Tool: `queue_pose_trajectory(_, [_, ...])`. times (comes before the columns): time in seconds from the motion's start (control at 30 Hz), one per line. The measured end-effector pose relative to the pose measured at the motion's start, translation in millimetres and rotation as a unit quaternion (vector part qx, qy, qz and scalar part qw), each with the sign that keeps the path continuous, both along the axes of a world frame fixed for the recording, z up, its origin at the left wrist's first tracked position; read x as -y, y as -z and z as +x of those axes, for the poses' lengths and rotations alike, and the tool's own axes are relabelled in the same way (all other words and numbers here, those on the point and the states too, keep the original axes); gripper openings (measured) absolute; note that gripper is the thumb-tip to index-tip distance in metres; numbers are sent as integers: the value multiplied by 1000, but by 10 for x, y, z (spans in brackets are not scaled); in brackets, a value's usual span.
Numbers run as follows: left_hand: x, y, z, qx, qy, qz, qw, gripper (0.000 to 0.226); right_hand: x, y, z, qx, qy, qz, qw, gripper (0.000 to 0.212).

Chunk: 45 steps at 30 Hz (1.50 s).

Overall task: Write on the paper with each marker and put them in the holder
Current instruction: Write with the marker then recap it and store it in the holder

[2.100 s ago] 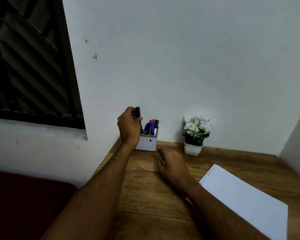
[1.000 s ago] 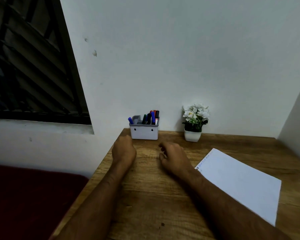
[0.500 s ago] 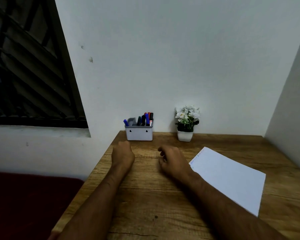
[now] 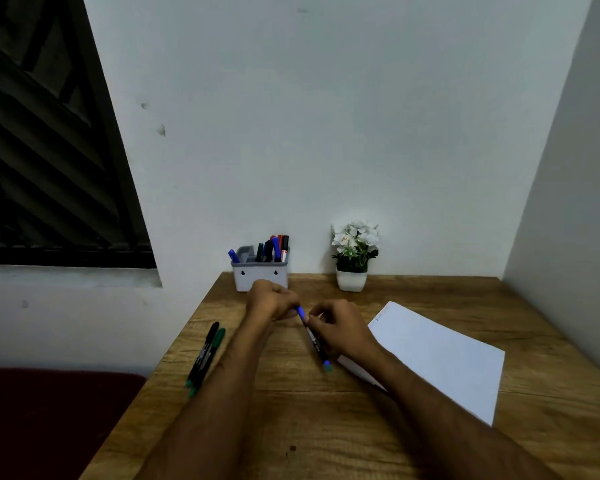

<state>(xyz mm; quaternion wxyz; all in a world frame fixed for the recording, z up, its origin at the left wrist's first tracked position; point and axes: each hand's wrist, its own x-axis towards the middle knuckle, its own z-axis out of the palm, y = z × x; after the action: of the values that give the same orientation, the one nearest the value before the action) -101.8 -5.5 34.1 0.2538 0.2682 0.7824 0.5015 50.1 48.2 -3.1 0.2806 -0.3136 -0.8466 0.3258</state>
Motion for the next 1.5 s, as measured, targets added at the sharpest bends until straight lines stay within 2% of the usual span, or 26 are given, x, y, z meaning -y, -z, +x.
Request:
queue_pose_trajectory(0.13, [-123, 44, 138, 90, -35, 103, 990, 8, -100, 3, 85, -11, 27, -63, 998, 18])
queue_pose_trajectory(0.23, [-173, 62, 286, 178, -46, 174, 967, 8, -177, 25, 130, -25, 49, -58, 997, 21])
queue_pose_trajectory(0.43, [-332, 183, 440, 362, 7, 153, 919, 8, -261, 41, 185, -24, 74, 7, 997, 20])
queue_pose_trajectory(0.57, [-425, 234, 440, 426, -7, 172, 888, 17, -343, 74, 191, 10, 82, -4, 997, 36])
queue_pose_trajectory(0.77, [-561, 276, 520, 482, -32, 224, 847, 27, -375, -68, 243, -22, 81, -84, 993, 39])
queue_pose_trajectory(0.83, [-545, 315, 444, 486, -69, 238, 838, 19, -373, -78, 307, -33, 71, -133, 988, 37])
queue_pose_trajectory(0.9, [-495, 360, 233, 437, -143, 243, 854, 15, -348, -56, 442, -45, 39, -193, 979, 35])
queue_pose_trajectory(0.97, [-411, 372, 45, 346, -188, 207, 896, 12, -324, -31, 572, -60, 14, -212, 975, 36])
queue_pose_trajectory(1.0, [-393, 382, 20, 297, -186, 176, 920, 9, -334, -15, 613, -71, 15, -209, 975, 37])
queue_pose_trajectory(1.07, [-403, 409, 98, 190, -139, 112, 965, 16, -371, 33, 626, -103, 29, -224, 969, 36])
queue_pose_trajectory(1.13, [-414, 459, 250, 45, -84, 57, 994, 23, -362, 48, 593, -130, 32, -248, 959, 30])
queue_pose_trajectory(1.2, [-455, 539, 313, -110, -48, 8, 993, 29, -339, 51, 567, -148, 25, -259, 954, 27])
queue_pose_trajectory(1.27, [-466, 581, 341, -203, -20, -4, 979, 30, -345, 54, 586, -162, 31, -260, 951, 14])
queue_pose_trajectory(1.3, [-462, 590, 364, -229, -7, -5, 973, 30, -355, 51, 606, -177, 35, -270, 946, 9])
queue_pose_trajectory(1.37, [-450, 617, 381, -253, 5, -5, 967, 31, -405, 58, 645, -206, 34, -290, 934, 22])
queue_pose_trajectory(1.4, [-447, 639, 376, -260, 8, -5, 966, 33, -427, 53, 665, -218, 29, -302, 927, 23])
queue_pose_trajectory(1.5, [-402, 647, 415, -282, 28, -3, 959, 33, -496, 42, 736, -278, 3, -367, 888, 25])
